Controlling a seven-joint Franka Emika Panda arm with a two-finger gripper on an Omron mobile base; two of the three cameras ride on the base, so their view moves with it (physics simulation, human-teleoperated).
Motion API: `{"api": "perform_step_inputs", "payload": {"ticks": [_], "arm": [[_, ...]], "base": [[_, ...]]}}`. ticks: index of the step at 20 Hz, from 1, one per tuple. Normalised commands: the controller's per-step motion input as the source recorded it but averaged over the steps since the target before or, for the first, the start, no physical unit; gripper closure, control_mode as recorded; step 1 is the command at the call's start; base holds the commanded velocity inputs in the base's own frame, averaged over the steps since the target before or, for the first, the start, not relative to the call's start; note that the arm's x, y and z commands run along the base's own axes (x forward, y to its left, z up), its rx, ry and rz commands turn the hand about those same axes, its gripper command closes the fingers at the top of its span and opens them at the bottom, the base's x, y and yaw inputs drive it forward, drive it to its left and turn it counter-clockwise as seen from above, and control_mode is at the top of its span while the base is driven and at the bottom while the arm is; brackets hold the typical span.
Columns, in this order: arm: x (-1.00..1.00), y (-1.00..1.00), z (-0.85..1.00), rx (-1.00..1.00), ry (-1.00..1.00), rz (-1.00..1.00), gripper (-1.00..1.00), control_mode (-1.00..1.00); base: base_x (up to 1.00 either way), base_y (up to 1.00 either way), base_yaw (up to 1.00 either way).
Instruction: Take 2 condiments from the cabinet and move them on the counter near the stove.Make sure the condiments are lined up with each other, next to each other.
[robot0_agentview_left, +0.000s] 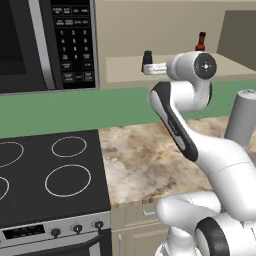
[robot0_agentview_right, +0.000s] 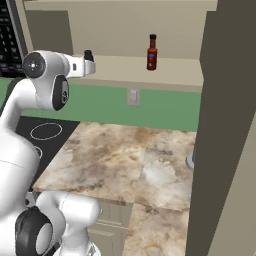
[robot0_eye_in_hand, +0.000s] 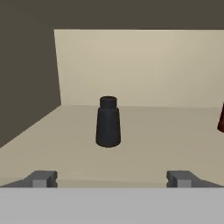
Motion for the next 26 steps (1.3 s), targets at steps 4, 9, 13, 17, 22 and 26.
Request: {"api": "perform_step_inputs", "payload": {"ticks": [4,9,13,17,22,26], "arm": [[0.66,0.02,0.0,0.0,0.0,0.0,-1.0,-1.0],[0.62,0.09,0.0,0.0,0.04,0.0,-1.0,-1.0],[0.49,0.07,0.0,0.0,0.07,0.0,-1.0,-1.0],[0.43,0.03,0.0,0.0,0.07,0.0,-1.0,-1.0],[0.42,0.0,-0.03,0.0,0.01,0.0,-1.0,-1.0],[0.38,0.0,-0.09,0.0,0.0,0.0,-1.0,-1.0]], "base": [[0.0,0.0,0.0],[0.0,0.0,0.0],[0.0,0.0,0.0],[0.0,0.0,0.0],[0.0,0.0,0.0],[0.0,0.0,0.0]]}}
